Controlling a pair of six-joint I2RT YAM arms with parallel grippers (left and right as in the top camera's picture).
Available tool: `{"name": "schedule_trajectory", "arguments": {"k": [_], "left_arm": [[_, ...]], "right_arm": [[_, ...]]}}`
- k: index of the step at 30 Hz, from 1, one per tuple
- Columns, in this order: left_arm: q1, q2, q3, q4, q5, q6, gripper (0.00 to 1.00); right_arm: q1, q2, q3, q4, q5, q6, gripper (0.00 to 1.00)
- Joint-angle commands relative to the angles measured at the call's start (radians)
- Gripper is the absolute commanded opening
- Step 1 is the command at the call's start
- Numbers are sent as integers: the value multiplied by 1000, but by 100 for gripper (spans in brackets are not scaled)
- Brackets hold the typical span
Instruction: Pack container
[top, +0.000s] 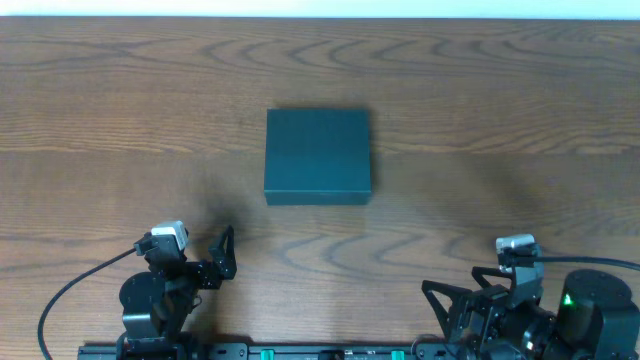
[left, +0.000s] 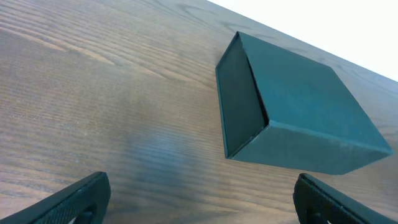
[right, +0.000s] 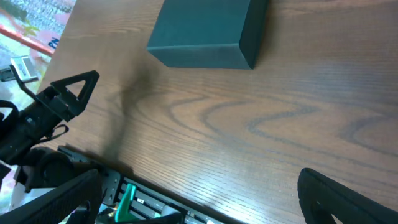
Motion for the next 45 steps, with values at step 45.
{"name": "schedule_trajectory", "arguments": {"k": [45], "left_arm": [[4,-9,-21,2,-15,12,95]], "right_arm": [[77,-468,-780,560,256,-284,99]]}}
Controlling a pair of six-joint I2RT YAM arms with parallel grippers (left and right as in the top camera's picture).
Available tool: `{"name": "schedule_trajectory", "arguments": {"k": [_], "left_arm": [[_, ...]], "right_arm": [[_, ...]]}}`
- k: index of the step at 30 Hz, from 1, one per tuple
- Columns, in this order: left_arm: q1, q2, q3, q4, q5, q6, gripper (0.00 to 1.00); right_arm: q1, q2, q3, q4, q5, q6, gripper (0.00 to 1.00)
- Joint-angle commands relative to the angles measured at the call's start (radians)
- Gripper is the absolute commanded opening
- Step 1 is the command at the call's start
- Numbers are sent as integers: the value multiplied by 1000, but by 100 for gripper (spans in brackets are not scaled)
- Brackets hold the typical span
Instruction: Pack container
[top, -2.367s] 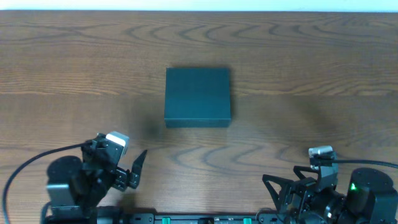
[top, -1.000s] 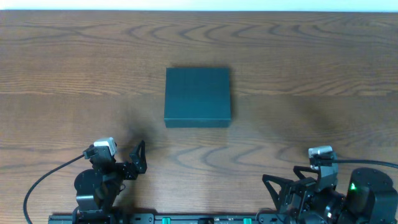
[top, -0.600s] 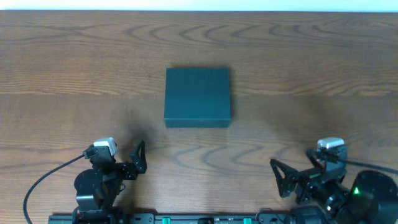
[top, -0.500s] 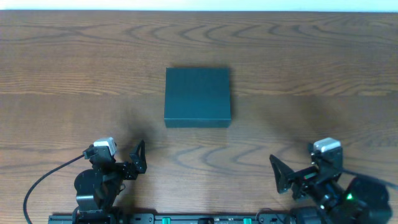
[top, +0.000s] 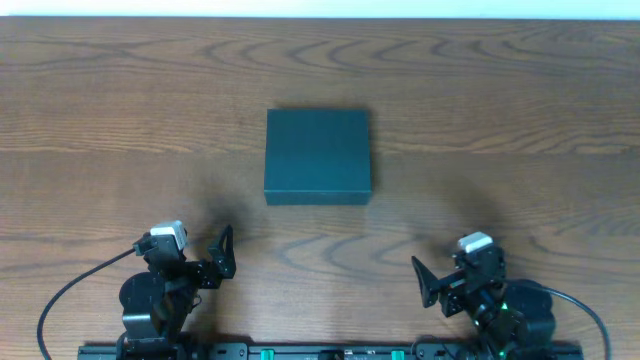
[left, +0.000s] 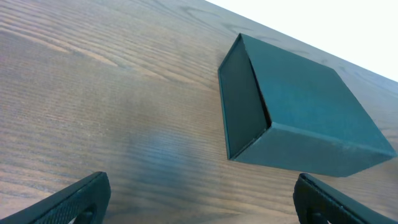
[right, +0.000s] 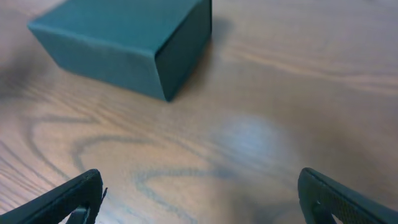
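A closed dark teal box (top: 318, 157) lies flat on the wooden table (top: 500, 120), a little behind its middle. My left gripper (top: 218, 258) sits low at the front left, open and holding nothing. Its wrist view has the box (left: 298, 124) ahead and to the right, with the fingers (left: 81, 199) spread wide over bare wood. My right gripper (top: 432, 283) sits low at the front right, also open and holding nothing. From its wrist the box (right: 118, 37) is ahead and to the left. No items for packing are in view.
The arm bases and a black rail (top: 320, 352) run along the front edge. A cable (top: 70, 290) loops out at the front left. The far table edge (top: 320, 17) meets a pale wall.
My right arm has shifted left along the front edge and turned, so its wrist camera faces the box from the front right. The left arm and the box stay as they were.
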Motion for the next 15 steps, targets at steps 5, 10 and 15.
{"name": "schedule_trajectory", "arguments": {"k": [5,10,15], "left_arm": [[4,-7,-20,0,-6,12,95],[4,-7,-20,0,-6,12,95],[4,-7,-20,0,-6,11,95]], "right_arm": [[8,-11,-93,-3,10,-16,99],[8,-11,-93,8,10,-16,99],[8,-11,-92,8,10,-16,99]]}}
